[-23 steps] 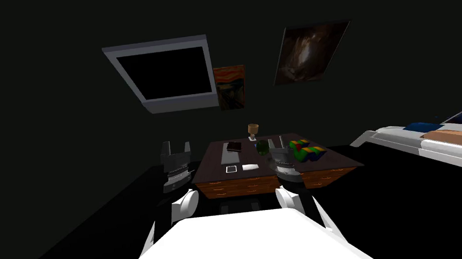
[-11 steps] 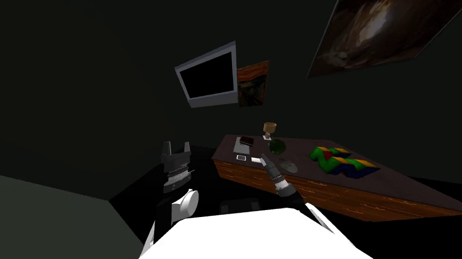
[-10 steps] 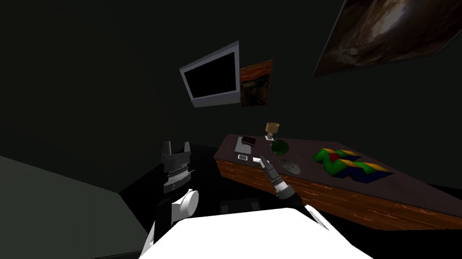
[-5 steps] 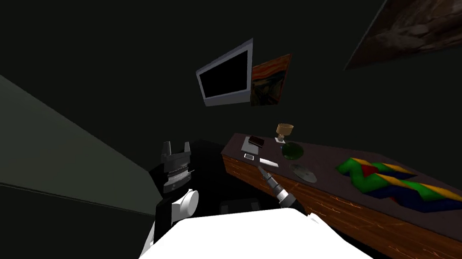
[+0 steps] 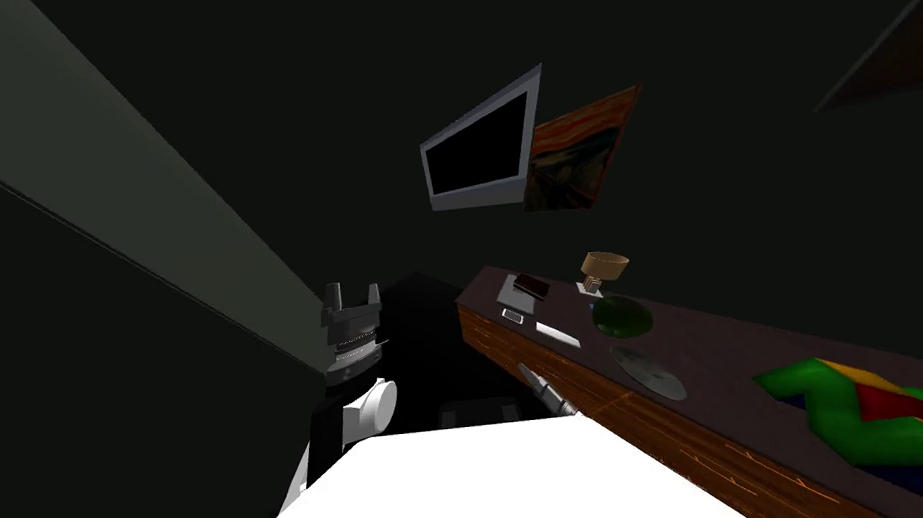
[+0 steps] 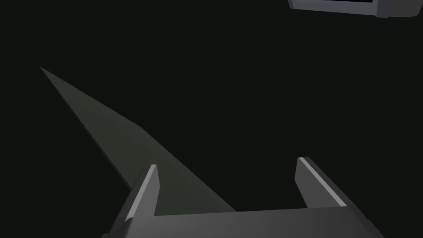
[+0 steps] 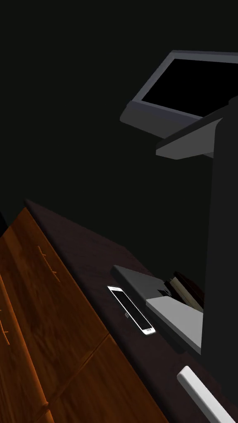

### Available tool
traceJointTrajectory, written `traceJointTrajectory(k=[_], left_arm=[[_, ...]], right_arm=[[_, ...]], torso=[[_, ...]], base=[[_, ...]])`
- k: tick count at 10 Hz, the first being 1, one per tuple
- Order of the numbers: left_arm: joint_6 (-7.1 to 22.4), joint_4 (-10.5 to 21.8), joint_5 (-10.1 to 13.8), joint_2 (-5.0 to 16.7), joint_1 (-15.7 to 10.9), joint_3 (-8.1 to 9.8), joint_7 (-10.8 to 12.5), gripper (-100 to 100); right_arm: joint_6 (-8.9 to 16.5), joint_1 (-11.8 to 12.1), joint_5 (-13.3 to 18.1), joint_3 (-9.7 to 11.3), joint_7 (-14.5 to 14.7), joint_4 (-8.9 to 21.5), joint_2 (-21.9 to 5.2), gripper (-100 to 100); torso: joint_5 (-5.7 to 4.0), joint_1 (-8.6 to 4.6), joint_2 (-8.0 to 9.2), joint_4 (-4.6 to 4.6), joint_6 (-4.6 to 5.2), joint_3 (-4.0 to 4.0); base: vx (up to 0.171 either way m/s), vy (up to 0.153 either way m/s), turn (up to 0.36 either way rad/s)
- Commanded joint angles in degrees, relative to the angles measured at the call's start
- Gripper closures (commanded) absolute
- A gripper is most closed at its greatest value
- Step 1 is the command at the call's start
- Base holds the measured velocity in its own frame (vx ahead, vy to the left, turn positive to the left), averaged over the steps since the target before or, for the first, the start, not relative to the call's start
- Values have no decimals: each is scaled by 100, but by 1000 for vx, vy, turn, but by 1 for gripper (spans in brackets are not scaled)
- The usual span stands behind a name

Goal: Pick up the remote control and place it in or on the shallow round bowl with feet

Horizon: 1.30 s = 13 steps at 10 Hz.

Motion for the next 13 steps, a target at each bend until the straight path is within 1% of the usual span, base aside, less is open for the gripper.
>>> traceJointTrajectory(k=[1, 2, 3, 4, 5, 6, 7, 8, 9, 10, 11, 13], left_arm=[[0, 0, 0, 0, 0, 0, 0, 0], [0, 0, 0, 0, 1, 1, 0, 0], [0, 0, 0, 0, 0, 0, 0, 0], [0, 0, 0, 0, 1, 1, 0, 0], [0, 0, 0, 0, 2, 1, 0, 0], [0, 0, 0, 0, 1, 1, 0, 0], [0, 0, 0, 0, 2, 1, 0, 0], [0, 0, 0, 0, 1, 1, 0, 0], [0, 0, 0, 1, 1, 1, 0, 0], [0, 0, 0, 1, 2, 1, 0, 0], [0, 0, 0, 1, 2, 1, 0, 0], [0, 0, 0, 1, 1, 1, 0, 0]], right_arm=[[34, 85, 70, 26, 6, 143, -164, -100], [115, 140, 261, 152, 68, 411, -338, -100], [196, 193, 455, 276, 127, 560, -514, -100], [196, 193, 455, 276, 127, 697, -514, -100], [276, 247, 650, 397, 182, 898, -694, -100], [276, 247, 650, 397, 182, 951, -694, -100], [355, 302, 846, 515, 234, 1152, -877, -100], [432, 357, 1018, 630, 282, 1503, -1063, -100], [432, 357, 1041, 630, 282, 1546, -1063, -100], [505, 411, 1234, 742, 326, 1808, -1250, -100], [505, 411, 1234, 742, 326, 1808, -1250, -100], [641, 514, 1607, 953, 398, 2299, -1608, -100]], torso=[[0, 0, 0, 0, 0, 0], [1, -3, -3, -1, 5, -2], [0, -4, -8, -2, 0, -4], [-1, -10, -14, -3, 1, -8], [-2, -11, -13, -3, 6, -8], [0, -10, -15, -3, 2, -9], [-2, -9, -14, -3, 6, -9], [-1, -10, -17, -3, 2, -10], [-2, -14, -23, -5, 3, -13], [-1, -14, -21, -5, 6, -13], [-2, -15, -22, -5, 5, -13], [-1, -15, -20, -4, 2, -11]], base=[[5, 7, 221], [17, 9, 411], [34, -7, 471], [27, -13, 205], [31, -3, 327], [27, -9, 196], [31, -3, 358], [51, -13, 419], [44, -21, 304], [47, -27, 344], [34, -30, 166], [44, -29, 401]])
